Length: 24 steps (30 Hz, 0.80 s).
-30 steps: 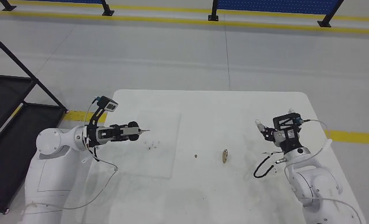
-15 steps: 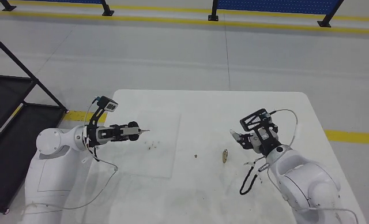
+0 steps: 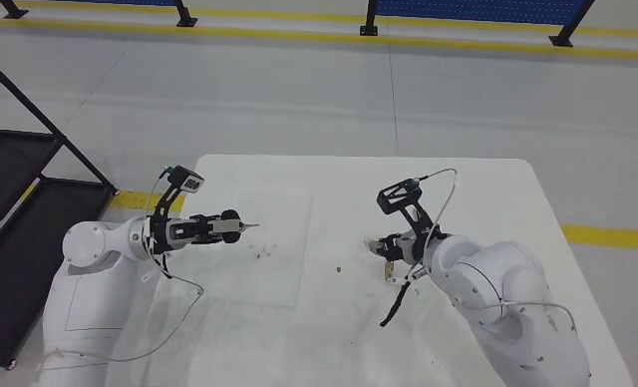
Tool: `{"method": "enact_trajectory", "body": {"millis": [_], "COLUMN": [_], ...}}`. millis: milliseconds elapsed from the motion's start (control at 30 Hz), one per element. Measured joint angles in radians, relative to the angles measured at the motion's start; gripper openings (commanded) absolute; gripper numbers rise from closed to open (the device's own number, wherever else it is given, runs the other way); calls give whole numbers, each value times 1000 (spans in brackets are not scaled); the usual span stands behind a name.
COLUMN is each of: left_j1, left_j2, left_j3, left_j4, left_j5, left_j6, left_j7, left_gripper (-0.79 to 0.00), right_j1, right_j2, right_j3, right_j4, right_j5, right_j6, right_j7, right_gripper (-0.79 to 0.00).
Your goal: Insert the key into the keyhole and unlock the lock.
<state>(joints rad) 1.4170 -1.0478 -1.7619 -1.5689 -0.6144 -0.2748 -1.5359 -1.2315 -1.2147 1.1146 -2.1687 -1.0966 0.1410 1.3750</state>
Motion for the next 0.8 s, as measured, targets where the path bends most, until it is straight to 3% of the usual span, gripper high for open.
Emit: {"method": "enact_trajectory", "body": {"millis": [433,567,800], "left_j1": [0,0,0], "left_j2": [0,0,0], "left_j3": [0,0,0], "left_j4": [0,0,0], "left_j5": [0,0,0], "left_j6": [0,0,0], "left_j7": [0,0,0], "left_gripper": [-785,-785,-785], "right_j1": [-2,46,92], "right_j2": [2,-7,-9], "right_j3": [-18,-79,-178], "right_j4": [15,29,102], "right_j5": [-51,-147,-135], "right_j6": [-11,72,145], "right_j7": [26,158,161], "right_gripper": [0,0,0]}}
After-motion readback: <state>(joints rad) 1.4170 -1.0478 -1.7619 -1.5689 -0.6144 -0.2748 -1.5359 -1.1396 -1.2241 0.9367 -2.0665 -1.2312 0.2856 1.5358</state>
